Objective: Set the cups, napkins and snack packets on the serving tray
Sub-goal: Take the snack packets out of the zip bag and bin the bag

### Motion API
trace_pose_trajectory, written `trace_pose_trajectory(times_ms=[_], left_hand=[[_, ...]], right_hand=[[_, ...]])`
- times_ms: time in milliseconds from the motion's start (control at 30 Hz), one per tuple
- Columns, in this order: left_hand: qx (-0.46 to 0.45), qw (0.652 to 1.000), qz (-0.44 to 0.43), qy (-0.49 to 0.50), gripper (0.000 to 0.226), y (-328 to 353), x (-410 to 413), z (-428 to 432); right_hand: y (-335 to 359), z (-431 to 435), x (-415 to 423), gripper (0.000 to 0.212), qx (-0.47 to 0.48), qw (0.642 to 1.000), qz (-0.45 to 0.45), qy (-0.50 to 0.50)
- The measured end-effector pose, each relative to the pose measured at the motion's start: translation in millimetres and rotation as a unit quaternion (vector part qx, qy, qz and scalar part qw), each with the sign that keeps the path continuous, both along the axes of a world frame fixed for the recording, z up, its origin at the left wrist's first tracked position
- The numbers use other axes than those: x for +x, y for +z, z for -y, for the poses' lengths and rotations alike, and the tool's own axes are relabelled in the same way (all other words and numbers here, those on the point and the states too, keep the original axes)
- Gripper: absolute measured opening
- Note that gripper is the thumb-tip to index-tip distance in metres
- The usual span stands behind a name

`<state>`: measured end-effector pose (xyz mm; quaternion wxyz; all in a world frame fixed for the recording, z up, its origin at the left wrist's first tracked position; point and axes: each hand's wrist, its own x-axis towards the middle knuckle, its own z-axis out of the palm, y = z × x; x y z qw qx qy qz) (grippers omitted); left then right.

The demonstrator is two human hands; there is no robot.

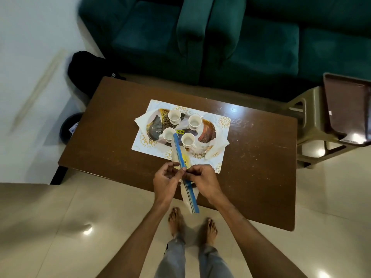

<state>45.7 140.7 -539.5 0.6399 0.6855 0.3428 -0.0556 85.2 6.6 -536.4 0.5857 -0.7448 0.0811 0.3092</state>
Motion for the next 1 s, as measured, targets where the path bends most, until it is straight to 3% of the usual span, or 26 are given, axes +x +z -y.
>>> trace_pose_trajectory(times_ms=[233,667,833,1000], left_hand=[[0.018,1.0,-0.01,0.019,0.03,12.6,-0.8,15.1],[-0.111,0.991,-0.022,0.072,0.015,8.4,2.5,11.1],[-0.029,0.998,-0.009,0.063,0.012,5.8,8.0,11.2],[0.051,0.999,0.002,0.013,0.02,2.4,17.5,13.9]], right_hand=[[4.8,-0.9,-2.1,0.009,-0.047,0.998,0.026,-0.017],[-3.2,-0.7,-8.0,0.009,0.029,0.997,-0.008,-0.078],[-2.1,-3.5,-5.7,0.003,0.025,0.996,-0.016,-0.085],[-3.6,-2.9,-1.6,0.005,-0.026,0.996,0.039,-0.074]])
